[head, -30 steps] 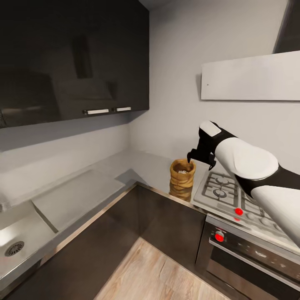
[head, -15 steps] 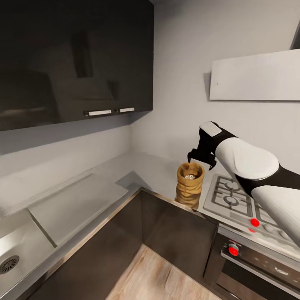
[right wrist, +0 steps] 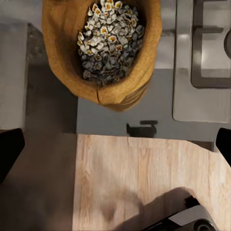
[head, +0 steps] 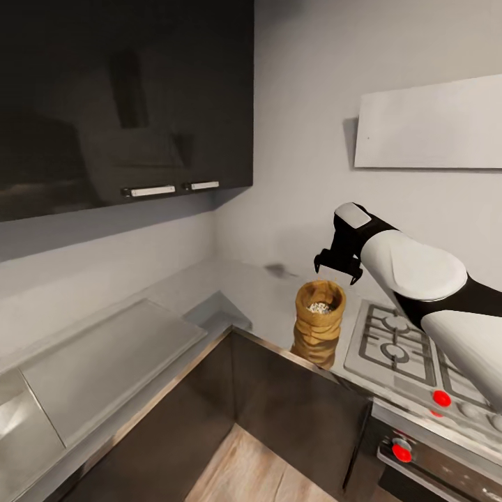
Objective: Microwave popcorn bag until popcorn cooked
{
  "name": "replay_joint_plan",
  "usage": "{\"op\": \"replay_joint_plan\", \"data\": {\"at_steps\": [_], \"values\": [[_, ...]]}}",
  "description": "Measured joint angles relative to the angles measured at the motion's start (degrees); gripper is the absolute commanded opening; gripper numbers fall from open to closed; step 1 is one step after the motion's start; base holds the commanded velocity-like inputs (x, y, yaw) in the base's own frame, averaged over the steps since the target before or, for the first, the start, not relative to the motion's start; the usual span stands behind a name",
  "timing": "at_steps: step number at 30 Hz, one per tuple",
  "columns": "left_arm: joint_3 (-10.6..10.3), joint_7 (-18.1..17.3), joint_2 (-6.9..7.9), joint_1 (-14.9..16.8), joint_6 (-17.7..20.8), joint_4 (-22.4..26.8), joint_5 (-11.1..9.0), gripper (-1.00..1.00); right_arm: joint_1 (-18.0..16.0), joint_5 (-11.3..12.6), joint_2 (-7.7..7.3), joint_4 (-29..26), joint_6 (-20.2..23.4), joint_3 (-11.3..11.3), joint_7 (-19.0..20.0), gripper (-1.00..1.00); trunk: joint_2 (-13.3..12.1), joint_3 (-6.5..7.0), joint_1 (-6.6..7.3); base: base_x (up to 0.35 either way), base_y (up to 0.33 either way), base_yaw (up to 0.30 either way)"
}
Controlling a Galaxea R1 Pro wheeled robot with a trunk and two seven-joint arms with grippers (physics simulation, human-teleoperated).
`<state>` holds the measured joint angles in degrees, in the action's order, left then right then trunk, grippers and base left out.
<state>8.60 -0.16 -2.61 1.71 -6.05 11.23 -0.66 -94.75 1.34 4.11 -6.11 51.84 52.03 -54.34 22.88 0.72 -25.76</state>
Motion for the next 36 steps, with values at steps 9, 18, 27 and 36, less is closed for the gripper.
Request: {"op": "replay_joint_plan", "data": {"at_steps": [9,18,27,36], "values": [[-0.06,0.08,0.0,-0.32,-0.01,-0.04,0.02,1.0,0.07,-0.11,-1.54,-0.01,0.11,0.03,-0.08,1.0,0.01,0.0,0.02,0.186,-0.144,0.0],[0.02,0.08,0.0,-0.32,-0.01,-0.03,0.02,1.0,0.11,-1.56,-2.13,-0.01,0.01,-1.87,0.21,1.0,0.0,0.0,0.0,0.027,-0.023,0.0],[-0.04,0.01,-0.02,-0.32,-0.01,-0.03,0.02,1.0,0.18,-1.53,-1.89,0.06,0.02,-3.67,0.43,1.0,0.0,0.0,-0.01,0.0,0.0,0.0],[-0.04,0.01,-0.44,-0.32,-0.01,-0.03,0.02,1.0,2.33,-1.6,-2.13,0.08,-0.38,-3.71,2.16,1.0,-0.01,0.0,-0.01,0.0,0.0,0.0]]}}
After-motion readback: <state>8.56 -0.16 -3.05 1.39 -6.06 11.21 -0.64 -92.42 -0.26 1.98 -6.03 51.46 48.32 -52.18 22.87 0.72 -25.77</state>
